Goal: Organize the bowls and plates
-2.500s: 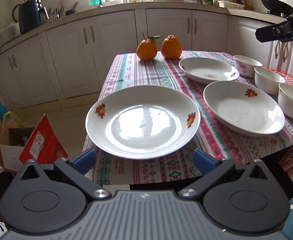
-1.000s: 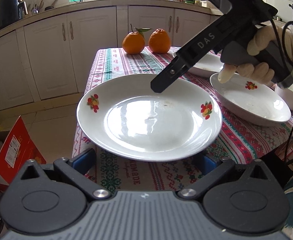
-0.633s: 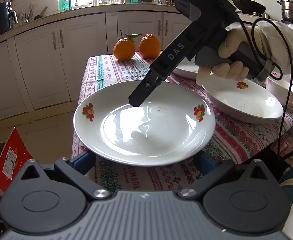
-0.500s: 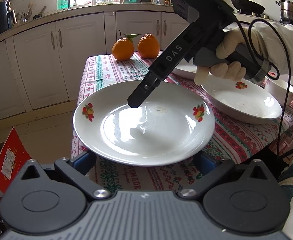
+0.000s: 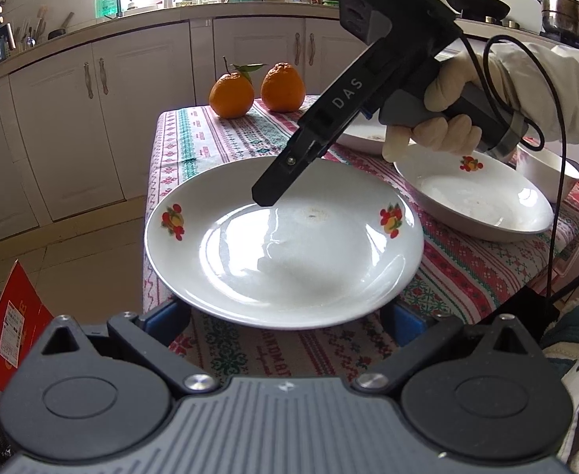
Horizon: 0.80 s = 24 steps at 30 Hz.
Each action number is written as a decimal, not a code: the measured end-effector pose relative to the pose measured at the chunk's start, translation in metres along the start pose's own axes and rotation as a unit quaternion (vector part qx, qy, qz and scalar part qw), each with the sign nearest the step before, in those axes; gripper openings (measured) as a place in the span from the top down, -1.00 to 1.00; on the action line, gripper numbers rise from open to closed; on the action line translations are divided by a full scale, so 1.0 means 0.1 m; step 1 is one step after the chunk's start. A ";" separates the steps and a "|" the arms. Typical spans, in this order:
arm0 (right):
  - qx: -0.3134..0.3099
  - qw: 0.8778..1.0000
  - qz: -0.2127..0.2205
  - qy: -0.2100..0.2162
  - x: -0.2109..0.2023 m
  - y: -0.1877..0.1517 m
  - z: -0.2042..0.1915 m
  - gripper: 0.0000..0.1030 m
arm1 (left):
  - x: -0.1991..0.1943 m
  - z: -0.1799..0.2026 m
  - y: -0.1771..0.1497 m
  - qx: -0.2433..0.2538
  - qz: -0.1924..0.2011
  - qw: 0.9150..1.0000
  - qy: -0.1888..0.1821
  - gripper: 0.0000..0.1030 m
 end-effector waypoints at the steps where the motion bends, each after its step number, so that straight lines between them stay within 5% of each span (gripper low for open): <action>1: 0.002 1.000 0.001 -0.002 -0.01 0.01 0.02 -0.57 | 0.02 -0.01 0.02 0.001 -0.001 1.000 -0.002 -0.97; 24: 0.028 0.998 0.042 -0.049 -0.09 0.49 0.61 -0.57 | 0.57 -0.29 0.44 0.016 0.010 0.999 -0.026 -0.97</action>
Point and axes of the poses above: each gripper's, at about its wrist camera, not at the fingertips, and x roughly the way its jaws point, z to its right, y to its top, the point moved 6 cm from there along x, roughly the way its jaws point, and after that the axes turned 2 degrees about y, right-handed, at the moved point
